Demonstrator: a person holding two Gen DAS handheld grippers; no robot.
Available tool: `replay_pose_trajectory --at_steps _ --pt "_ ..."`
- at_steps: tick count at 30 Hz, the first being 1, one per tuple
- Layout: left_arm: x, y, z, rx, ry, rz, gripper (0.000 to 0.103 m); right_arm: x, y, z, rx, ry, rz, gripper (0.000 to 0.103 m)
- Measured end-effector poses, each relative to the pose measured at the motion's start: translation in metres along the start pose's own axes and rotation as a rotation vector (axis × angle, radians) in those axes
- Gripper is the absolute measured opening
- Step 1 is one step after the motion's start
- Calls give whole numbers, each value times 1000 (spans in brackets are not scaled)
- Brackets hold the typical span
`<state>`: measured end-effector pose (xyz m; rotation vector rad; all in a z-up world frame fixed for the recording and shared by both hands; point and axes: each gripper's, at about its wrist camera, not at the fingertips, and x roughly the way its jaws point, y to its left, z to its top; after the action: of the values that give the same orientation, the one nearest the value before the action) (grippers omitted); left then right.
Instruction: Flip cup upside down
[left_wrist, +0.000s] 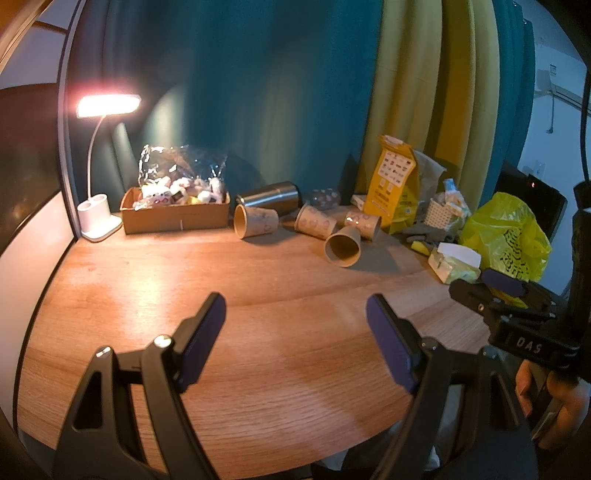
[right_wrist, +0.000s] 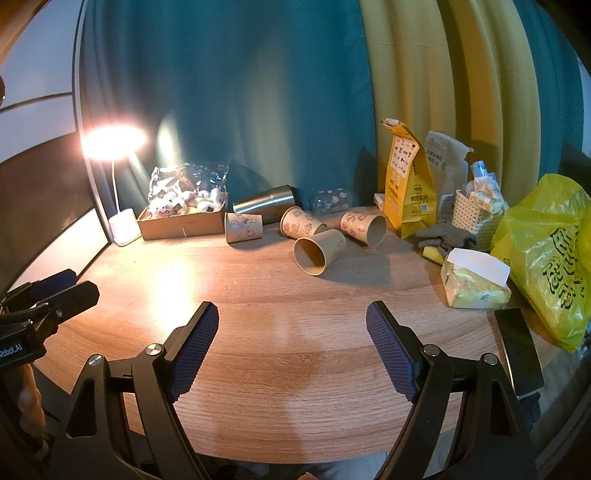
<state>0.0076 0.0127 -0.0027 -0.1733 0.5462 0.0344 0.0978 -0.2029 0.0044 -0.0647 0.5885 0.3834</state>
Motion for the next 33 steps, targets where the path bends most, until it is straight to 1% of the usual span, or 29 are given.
replay_pose_trajectory --at_steps 11,19,25,29,31,33 --pt "9 1 3 -4 22 8 80 4 2 -1 1 7 2 85" --pt "30 5 8 19 66 11 80 23 -4 2 4 30 -2 85" --pt "72 5 19 103 141 13 80 48 -14 10 17 54 -4 85" --pt "112 9 31 167 212 15 80 74 -22 17 25 78 -9 85" --pt "134 12 38 207 242 2 80 89 -28 21 33 93 -8 85" --pt "161 17 49 248 288 -6 80 104 -34 23 40 105 -5 85"
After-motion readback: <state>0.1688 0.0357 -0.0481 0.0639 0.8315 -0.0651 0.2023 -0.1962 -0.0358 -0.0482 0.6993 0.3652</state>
